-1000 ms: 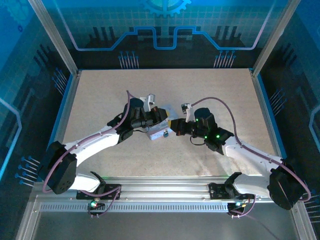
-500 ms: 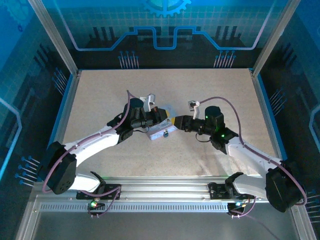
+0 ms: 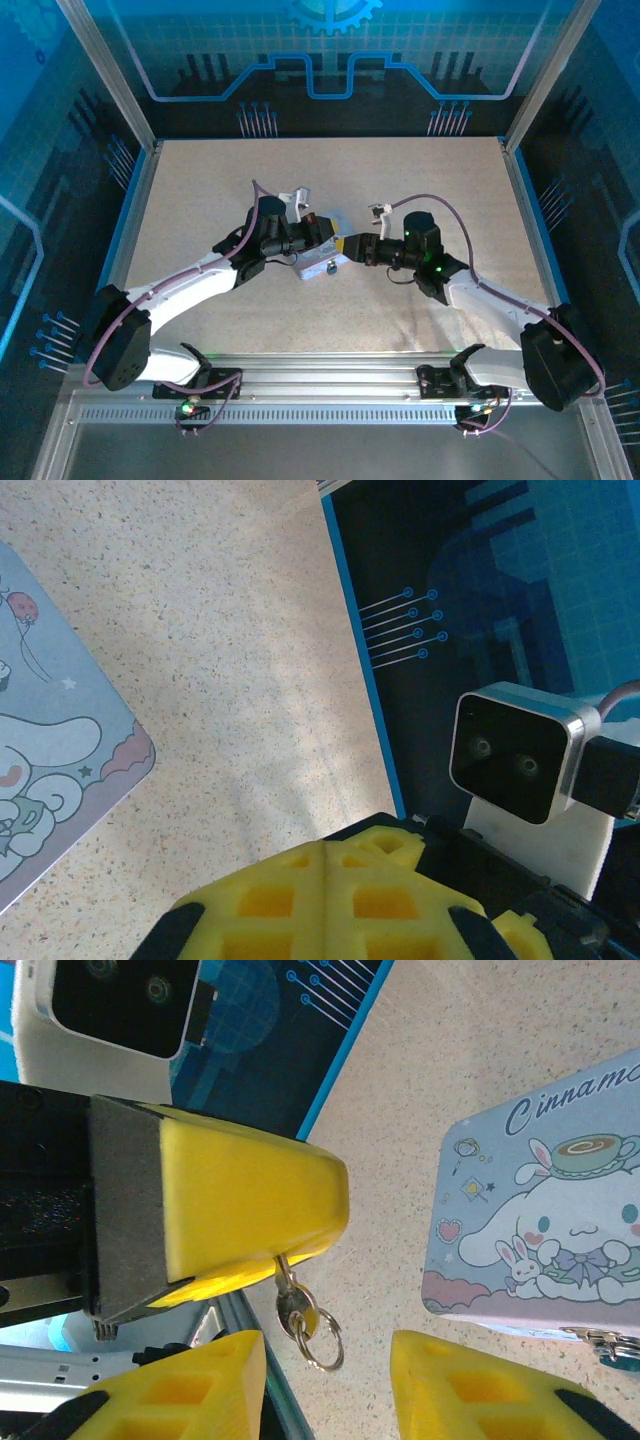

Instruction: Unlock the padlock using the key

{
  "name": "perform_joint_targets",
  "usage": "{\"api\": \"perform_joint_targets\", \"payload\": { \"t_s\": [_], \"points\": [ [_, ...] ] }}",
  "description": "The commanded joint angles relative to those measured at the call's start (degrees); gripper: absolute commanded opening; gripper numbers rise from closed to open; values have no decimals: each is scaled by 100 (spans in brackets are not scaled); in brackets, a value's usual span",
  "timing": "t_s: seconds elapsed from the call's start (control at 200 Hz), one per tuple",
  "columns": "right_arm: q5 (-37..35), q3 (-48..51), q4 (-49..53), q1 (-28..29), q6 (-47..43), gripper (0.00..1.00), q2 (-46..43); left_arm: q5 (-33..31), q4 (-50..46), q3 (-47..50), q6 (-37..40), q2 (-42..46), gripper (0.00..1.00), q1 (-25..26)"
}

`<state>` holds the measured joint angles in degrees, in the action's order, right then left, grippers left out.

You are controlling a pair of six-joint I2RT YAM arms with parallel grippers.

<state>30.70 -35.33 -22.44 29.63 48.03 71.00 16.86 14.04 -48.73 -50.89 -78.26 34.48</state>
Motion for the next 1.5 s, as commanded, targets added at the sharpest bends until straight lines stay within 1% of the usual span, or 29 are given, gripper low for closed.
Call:
{"api": "perform_joint_targets", "payload": {
  "t_s": [0.0, 0.27, 0.52, 0.985, 1.14, 1.196, 1.231, 1.321, 1.491],
  "points": [
    [84, -200, -232, 86, 28, 38, 64, 98, 26, -136, 107, 135, 0, 49],
    [-28, -268, -330, 131, 101, 32, 194, 100, 36, -116, 94, 135, 0, 42],
    [-88, -272, -267, 137, 93, 17, 177, 74, 27, -103, 97, 134, 0, 44],
    [-279, -26, 37, 106, 7, 3, -142, -73, -40, -94, 104, 221, 0, 41],
    [-413, -35, 552, 105, -242, 3, -394, -169, -220, -60, 192, 369, 19, 24],
    [-453, -35, 661, 104, -323, 3, -517, -207, -293, -55, 233, 428, 31, 32],
    [-489, -27, 946, 105, -381, 3, -604, -226, -354, -42, 261, 463, 36, 25],
    [-640, -24, 1439, 117, -554, 3, -824, -311, -523, -8, 335, 569, 45, 29],
    [-956, 82, 2353, 135, -846, 2, -1314, -463, -1074, 28, 561, 729, 50, 25]
  ]
}}
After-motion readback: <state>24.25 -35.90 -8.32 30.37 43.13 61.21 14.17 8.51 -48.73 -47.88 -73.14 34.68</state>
